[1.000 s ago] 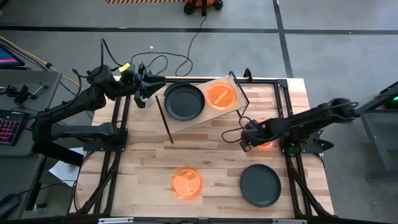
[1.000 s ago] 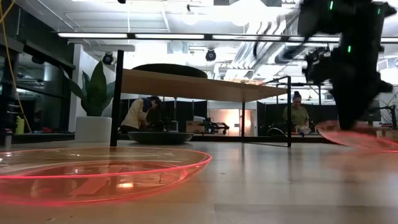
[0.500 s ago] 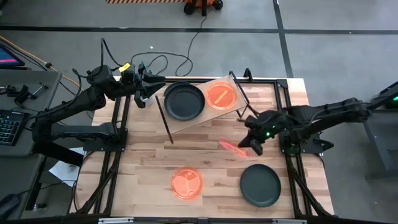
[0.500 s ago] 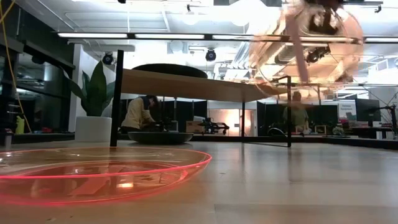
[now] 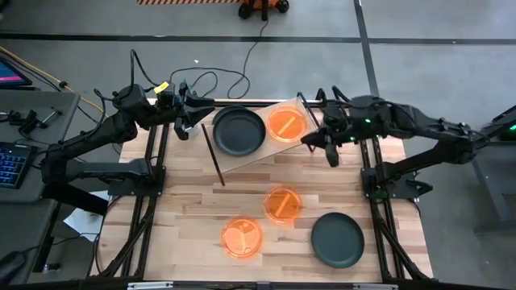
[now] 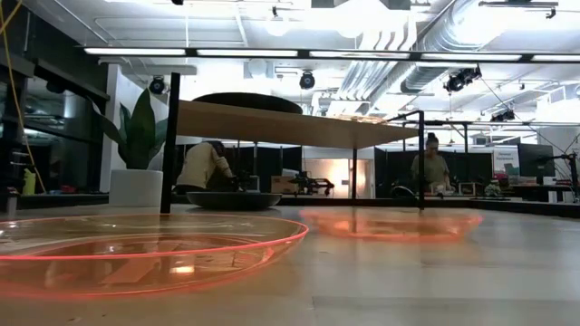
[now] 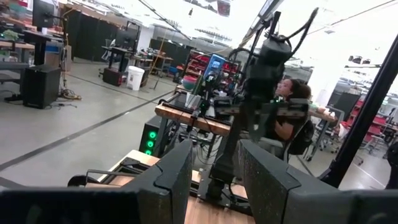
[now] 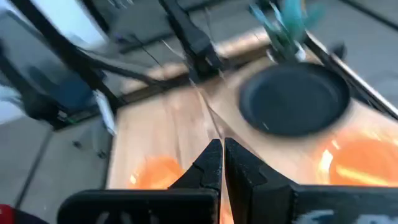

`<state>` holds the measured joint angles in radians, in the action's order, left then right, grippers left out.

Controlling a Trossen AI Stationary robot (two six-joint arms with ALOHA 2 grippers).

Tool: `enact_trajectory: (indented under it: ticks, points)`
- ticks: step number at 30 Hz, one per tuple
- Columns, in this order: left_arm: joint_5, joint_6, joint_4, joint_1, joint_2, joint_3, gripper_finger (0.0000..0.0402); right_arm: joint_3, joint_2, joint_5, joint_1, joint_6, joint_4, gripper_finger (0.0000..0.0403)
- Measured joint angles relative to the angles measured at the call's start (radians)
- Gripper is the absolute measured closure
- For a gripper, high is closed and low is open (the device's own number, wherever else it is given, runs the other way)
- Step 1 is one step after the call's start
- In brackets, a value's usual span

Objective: Place and stack plates onto a shelf
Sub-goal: Stack the right orange plate on top of the orange plate on the shelf

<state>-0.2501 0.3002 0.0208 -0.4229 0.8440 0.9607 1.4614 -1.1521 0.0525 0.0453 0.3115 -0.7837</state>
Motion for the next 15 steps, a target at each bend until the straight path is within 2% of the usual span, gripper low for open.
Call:
enact_trajectory:
  ticks: [5, 10, 12, 15]
  points:
    - [0.000, 0.005, 0.000, 0.000, 0.000, 0.000, 0.0282, -0.029, -0.065, 0.008, 0.003, 0.088, -0.204, 0.0403]
    - [0.000, 0.004, -0.001, 0.000, 0.000, 0.000, 0.0282, -0.267, -0.039, 0.050, -0.084, 0.214, -0.267, 0.0401]
    - [0.000, 0.004, -0.001, 0.000, 0.000, 0.000, 0.0282, -0.399, 0.008, 0.093, -0.118, 0.295, -0.210, 0.0393]
    - [0.000, 0.004, -0.001, 0.000, 0.000, 0.000, 0.0282, -0.598, 0.096, 0.154, -0.157, 0.466, 0.017, 0.0366]
